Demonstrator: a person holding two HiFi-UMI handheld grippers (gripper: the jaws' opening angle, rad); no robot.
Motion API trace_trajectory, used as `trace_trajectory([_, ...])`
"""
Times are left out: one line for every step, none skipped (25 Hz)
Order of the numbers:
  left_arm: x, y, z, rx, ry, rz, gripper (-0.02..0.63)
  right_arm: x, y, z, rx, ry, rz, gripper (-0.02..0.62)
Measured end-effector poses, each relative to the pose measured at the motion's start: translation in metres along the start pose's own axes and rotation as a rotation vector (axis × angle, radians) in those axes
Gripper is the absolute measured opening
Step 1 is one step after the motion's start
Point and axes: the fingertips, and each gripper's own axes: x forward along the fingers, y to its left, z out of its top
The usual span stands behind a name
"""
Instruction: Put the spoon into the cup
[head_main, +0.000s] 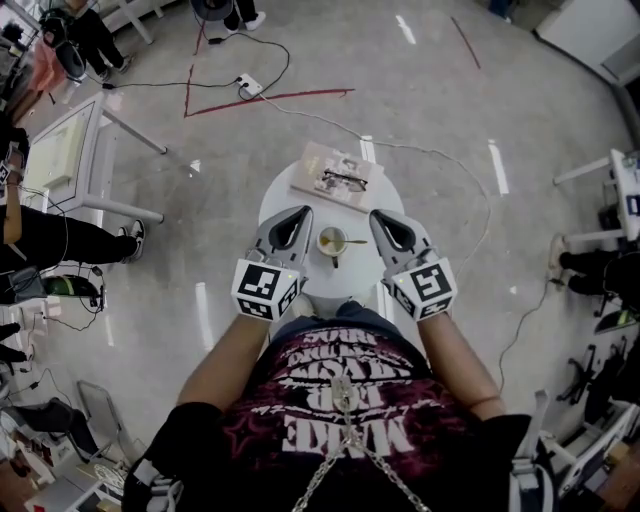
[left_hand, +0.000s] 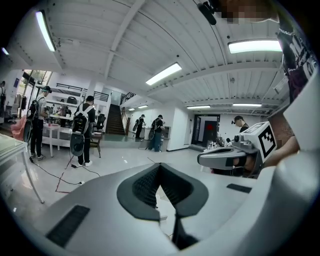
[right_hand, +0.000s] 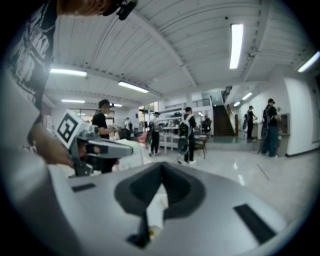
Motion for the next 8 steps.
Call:
trace_trajectory([-0.001,0.001,0.002,0.001,-0.002,-0.004,0.025,0.0,0.002,0.003,0.001,0.0,-0.001,0.034])
trace_trajectory([-0.002,0.001,0.004,0.0,-0.002,-0.008,0.025,0.0,0.004,0.006,0.001,-0.002,-0.002,0.034])
trace_trajectory([-0.003,0.002,0.005,-0.002,-0.001,-0.01,0.025,0.001,0.006,0.008,0.001,-0.005,-0.002,0.034])
trace_trajectory([-0.005,0.003,0.005,-0.005,0.0,-0.013,0.025,0.001,0.009,0.01,0.003,-0.006,0.0,0.034])
trace_trajectory([-0.007,0.004,0.006,-0.006,0.0,-0.015,0.025,0.002,0.011,0.011,0.01,-0.005,0.002,0.034])
trace_trajectory([-0.008,0.005,0.006,-0.007,0.0,-0.017,0.025,0.002,0.013,0.012,0.017,-0.004,0.003,0.034])
trace_trajectory([-0.009,0.005,0.007,-0.007,0.0,-0.019,0.025,0.003,0.015,0.012,0.023,-0.002,0.003,0.034])
trace_trajectory([-0.01,0.006,0.008,-0.006,0.0,-0.022,0.025,0.004,0.017,0.013,0.029,-0.001,0.003,0.034])
